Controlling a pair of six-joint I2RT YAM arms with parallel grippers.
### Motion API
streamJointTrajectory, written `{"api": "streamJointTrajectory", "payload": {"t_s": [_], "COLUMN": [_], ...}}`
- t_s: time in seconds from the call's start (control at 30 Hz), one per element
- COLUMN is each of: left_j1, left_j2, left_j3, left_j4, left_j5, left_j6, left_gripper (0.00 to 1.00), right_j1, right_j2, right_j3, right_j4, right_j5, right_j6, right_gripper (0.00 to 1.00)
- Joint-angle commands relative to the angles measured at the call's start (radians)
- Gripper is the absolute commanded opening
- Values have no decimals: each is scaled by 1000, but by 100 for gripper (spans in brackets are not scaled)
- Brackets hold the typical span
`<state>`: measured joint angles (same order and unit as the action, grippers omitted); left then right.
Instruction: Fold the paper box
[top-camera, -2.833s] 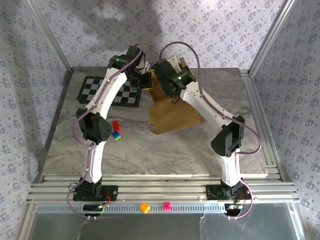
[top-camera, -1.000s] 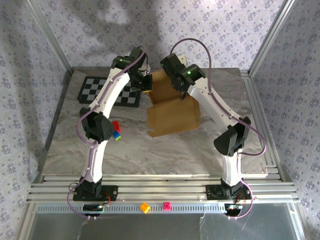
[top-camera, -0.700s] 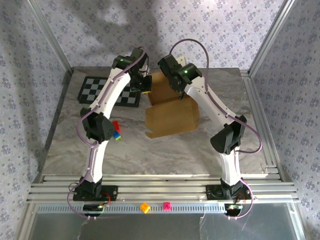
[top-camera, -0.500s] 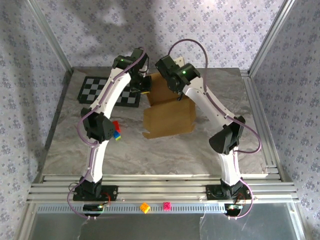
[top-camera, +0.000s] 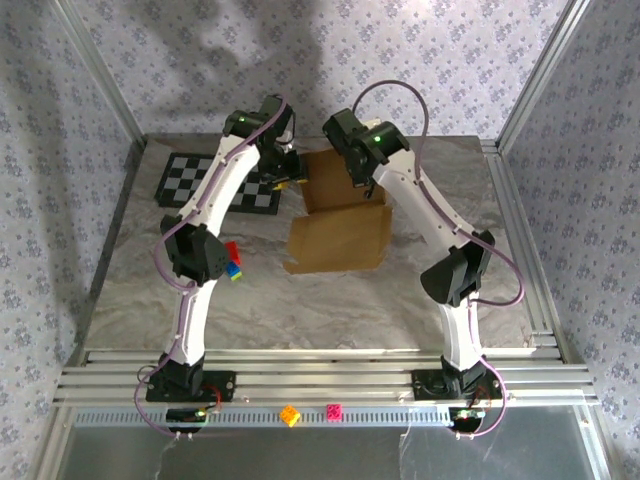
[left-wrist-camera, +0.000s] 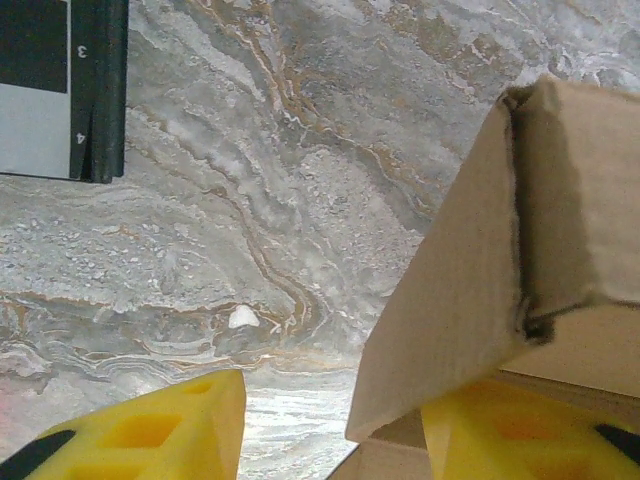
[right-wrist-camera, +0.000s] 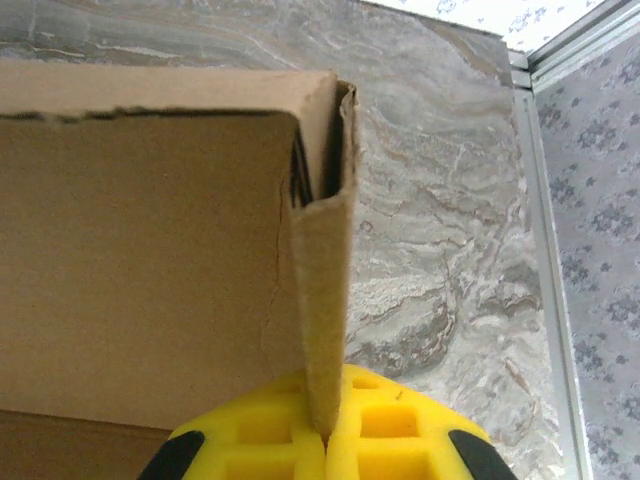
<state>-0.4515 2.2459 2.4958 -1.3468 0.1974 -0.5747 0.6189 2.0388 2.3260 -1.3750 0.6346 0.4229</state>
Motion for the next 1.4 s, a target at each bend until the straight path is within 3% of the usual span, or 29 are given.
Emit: {"api": "streamJointTrajectory", "payload": {"t_s": [0.0,0.17,0.27,0.57,0.87,0.93,0.97,1.17,1.37], "left_j1": [8,10,20,24,-75,-100,-112,-177,-213], "left_j2": [-38,-96,-122,-267,-308,-284,-269,-235,-356], "left_j3": [55,51,53,-12,-97,-77,-59,-33,-237], "left_j4": [12,96,111,51,32,35,30,-2,97], "left_j5": [48,31,4,-172,-157,-154,-157,-215,-289], "left_j6": [-29,-59,-117,-372,-564,-556,-550,-469,-316], "left_gripper": [50,51,48,45,56,63,80,80,75], "right_j1": [-15,-58,-123,-391,-397,-387,-380,-344,-327], "right_j2": [24,23,-3,-246,-308,-311,-317,-353,-302], "right_j3": [-7,-30,-97,-620,-765,-792,-808,-933,-948], "right_j4": [-46,-58,-48,303,336,342,344,450,444], "right_j5": [-44,-98,-199,-640,-669,-680,-681,-733,-754], "right_j6": [58,120,237,794,1106,1153,1185,1380,1469], "right_gripper": [0,0,0,0,0,0,0,0,0]}}
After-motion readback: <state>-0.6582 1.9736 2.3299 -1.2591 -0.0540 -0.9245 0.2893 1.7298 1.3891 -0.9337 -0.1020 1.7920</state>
